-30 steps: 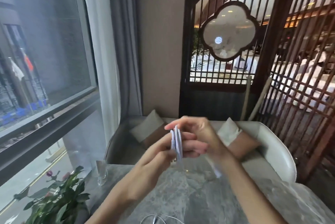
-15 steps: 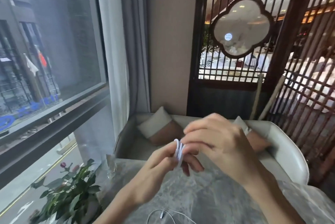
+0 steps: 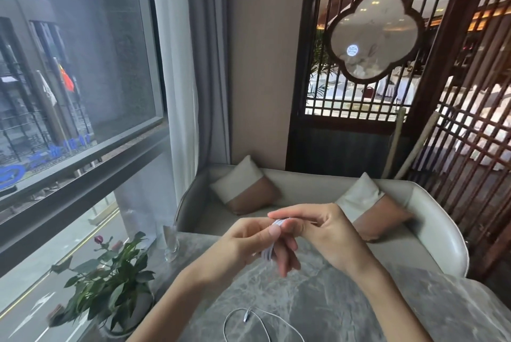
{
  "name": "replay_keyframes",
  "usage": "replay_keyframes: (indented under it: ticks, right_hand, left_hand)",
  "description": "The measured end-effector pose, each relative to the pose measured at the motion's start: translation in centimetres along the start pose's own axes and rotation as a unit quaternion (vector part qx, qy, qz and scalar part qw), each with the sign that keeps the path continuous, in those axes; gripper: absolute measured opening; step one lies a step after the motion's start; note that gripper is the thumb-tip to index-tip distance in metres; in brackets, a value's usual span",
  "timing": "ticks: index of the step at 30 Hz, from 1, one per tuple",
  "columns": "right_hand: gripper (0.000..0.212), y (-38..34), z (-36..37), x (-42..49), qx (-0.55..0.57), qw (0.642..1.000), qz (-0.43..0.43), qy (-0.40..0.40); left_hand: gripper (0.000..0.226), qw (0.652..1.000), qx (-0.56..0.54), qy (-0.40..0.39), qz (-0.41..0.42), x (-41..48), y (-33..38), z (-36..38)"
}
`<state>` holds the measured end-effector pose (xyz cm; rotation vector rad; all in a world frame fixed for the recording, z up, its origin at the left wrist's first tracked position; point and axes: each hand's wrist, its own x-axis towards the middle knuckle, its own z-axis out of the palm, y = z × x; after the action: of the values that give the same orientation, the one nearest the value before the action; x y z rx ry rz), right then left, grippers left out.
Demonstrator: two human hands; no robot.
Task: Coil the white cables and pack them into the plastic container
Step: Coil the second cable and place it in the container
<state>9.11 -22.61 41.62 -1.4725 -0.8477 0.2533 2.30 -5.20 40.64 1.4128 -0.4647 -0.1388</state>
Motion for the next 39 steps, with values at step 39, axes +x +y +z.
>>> replay_keyframes:
  ticks: [39]
  right_hand:
    - [0.012, 2.6, 1.0, -2.0, -0.289, 0.925, -0.105, 0.224]
  left_hand:
    - [0.030, 0.962, -0.208, 0.147, -0.099, -0.5, -2.3, -1.0]
